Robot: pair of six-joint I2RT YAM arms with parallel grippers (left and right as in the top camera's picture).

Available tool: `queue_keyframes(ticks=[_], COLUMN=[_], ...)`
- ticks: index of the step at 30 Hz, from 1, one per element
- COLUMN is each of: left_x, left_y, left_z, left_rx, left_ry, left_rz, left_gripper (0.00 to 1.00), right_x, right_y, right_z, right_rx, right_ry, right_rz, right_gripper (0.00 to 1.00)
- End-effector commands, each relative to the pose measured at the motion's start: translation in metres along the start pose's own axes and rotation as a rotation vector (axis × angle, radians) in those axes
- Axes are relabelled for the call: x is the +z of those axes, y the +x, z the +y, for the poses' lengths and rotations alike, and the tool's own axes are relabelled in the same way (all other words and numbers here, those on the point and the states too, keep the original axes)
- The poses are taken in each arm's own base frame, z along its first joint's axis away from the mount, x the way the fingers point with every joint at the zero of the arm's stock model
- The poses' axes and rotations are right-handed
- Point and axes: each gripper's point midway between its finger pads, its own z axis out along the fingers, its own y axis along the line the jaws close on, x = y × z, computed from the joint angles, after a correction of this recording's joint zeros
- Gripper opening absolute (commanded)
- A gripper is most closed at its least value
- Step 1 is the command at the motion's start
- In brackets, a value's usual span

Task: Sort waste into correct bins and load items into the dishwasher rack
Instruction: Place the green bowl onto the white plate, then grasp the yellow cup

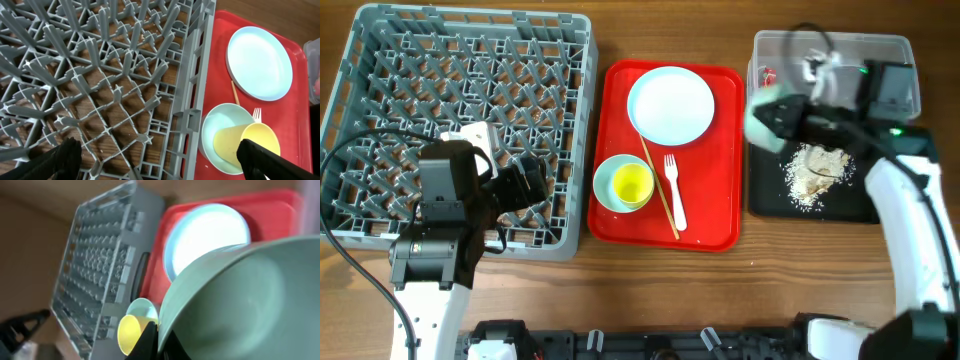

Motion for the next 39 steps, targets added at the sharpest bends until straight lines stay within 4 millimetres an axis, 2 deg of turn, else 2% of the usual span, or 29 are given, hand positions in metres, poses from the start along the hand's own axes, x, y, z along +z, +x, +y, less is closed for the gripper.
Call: queue_keyframes(ticks=[1, 5, 10, 12, 15, 19, 22, 25, 26, 27, 28, 29, 32, 33, 35, 37, 39], left_x=[-0.004, -0.004, -0.004, -0.004, -0.004, -0.004, -0.004, -0.004, -0.004, -0.004, -0.004, -0.004, -0.004, -0.004, -0.004, -0.004, -0.004], left_y=[-0.009, -0.009, -0.009, -0.009, -0.009, -0.009, -0.009, -0.009, -0.009, -0.009, -0.009, -0.009, -0.009, -0.009, -0.009, -0.008, -0.008], left_z=[-0.001, -0.001, -0.001, -0.001, -0.001, -0.001, -0.001, -0.001, -0.001, -0.001, -0.001, -0.001, -0.001, -0.001, -0.001, -0.001, -0.001], left_rx=[-0.01, -0.01, -0.01, -0.01, -0.01, -0.01, -0.01, -0.01, -0.01, -0.01, -0.01, -0.01, -0.01, -0.01, -0.01, -0.01, -0.01], left_ry=[-0.002, -0.002, -0.002, -0.002, -0.002, -0.002, -0.002, -0.002, -0.002, -0.002, -0.002, -0.002, -0.002, -0.002, -0.002, -0.002, -0.002], left_rz=[-0.023, -0.023, -0.023, -0.023, -0.023, -0.023, -0.023, -0.023, -0.023, -0.023, -0.023, -0.023, -0.023, -0.023, -0.023, -0.023, -0.023], left_gripper=[1.0, 1.0, 1.0, 1.0, 1.0, 1.0, 1.0, 1.0, 1.0, 1.0, 1.0, 1.0, 1.0, 1.0, 1.0, 1.0, 1.0], right_x=[0.029, 0.074, 0.136, 0.158, 0.184, 0.204, 0.207, 0.203, 0.2, 0.196, 0.192, 0.188, 0.167, 0.159, 0.141, 0.124, 0.113], right_y=[-0.012, -0.004, 0.028, 0.042, 0.057, 0.075, 0.081, 0.078, 0.075, 0.073, 0.07, 0.067, 0.051, 0.045, 0.034, 0.029, 0.033], right_z=[0.016, 0.041, 0.049, 0.044, 0.025, 0.006, 0.005, 0.009, 0.013, 0.016, 0.02, 0.024, 0.044, 0.052, 0.068, 0.08, 0.083], right_rx=[-0.245, -0.476, -0.623, -0.64, -0.614, -0.544, -0.53, -0.515, -0.51, -0.511, -0.51, -0.507, -0.518, -0.526, -0.536, -0.515, -0.471], right_ry=[0.12, 0.125, 0.106, 0.101, 0.142, 0.158, 0.144, 0.139, 0.137, 0.136, 0.134, 0.132, 0.119, 0.113, 0.1, 0.09, 0.095], right_rz=[-0.049, -0.036, 0.049, 0.085, 0.124, 0.172, 0.191, 0.178, 0.172, 0.167, 0.158, 0.15, 0.107, 0.087, 0.047, 0.025, 0.042], right_gripper=[0.04, 0.04, 0.04, 0.04, 0.04, 0.04, 0.04, 0.05, 0.08, 0.19, 0.25, 0.26, 0.32, 0.37, 0.39, 0.4, 0.41])
